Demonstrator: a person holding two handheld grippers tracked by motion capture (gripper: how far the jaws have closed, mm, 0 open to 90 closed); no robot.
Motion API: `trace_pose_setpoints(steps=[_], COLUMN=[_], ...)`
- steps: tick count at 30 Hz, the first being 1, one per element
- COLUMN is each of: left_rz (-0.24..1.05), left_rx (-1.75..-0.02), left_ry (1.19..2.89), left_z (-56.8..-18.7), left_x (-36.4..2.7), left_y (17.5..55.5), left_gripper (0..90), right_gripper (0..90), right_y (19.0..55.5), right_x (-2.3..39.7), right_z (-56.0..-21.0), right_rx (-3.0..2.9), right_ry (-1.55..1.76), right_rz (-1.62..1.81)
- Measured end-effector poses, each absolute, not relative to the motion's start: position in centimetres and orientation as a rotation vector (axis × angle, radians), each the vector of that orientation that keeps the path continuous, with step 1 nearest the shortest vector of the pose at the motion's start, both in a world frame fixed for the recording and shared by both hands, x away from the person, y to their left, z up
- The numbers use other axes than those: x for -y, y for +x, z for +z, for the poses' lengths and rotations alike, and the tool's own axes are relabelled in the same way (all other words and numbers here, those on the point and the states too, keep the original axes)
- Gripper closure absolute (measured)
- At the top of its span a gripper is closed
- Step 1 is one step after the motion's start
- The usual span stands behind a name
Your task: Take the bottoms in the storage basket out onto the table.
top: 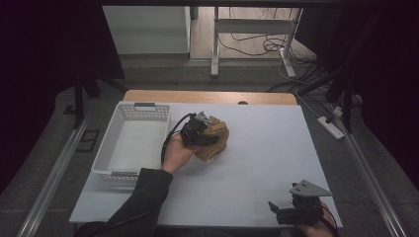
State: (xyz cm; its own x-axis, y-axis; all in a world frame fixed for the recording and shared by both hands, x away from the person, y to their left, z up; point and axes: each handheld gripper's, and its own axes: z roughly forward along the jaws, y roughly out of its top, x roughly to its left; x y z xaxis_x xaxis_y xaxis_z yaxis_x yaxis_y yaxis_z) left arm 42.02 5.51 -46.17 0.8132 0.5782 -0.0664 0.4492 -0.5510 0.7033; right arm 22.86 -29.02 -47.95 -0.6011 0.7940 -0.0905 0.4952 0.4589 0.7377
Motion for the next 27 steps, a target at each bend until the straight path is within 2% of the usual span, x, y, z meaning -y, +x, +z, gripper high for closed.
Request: trace_pose_setpoints(steps=[19, 27], left_rz=[0.272, 0.226], left_rx=[-0.796, -0.860], left_ry=[2.338, 2.318], left_z=[-48.7, -49.4], left_x=[-3.3, -3.5], left_y=[42.5, 43.1], left_gripper=[62.1, 59.3], right_gripper=[0.0, 0.0], right_y=[22.9, 22.9], right_x=[29.0, 29.0], right_z=[-48.0, -48.0], right_rx=[-2.289, -2.290], right_ry=[1.079, 1.074], right_rz=[0.950, 0.948])
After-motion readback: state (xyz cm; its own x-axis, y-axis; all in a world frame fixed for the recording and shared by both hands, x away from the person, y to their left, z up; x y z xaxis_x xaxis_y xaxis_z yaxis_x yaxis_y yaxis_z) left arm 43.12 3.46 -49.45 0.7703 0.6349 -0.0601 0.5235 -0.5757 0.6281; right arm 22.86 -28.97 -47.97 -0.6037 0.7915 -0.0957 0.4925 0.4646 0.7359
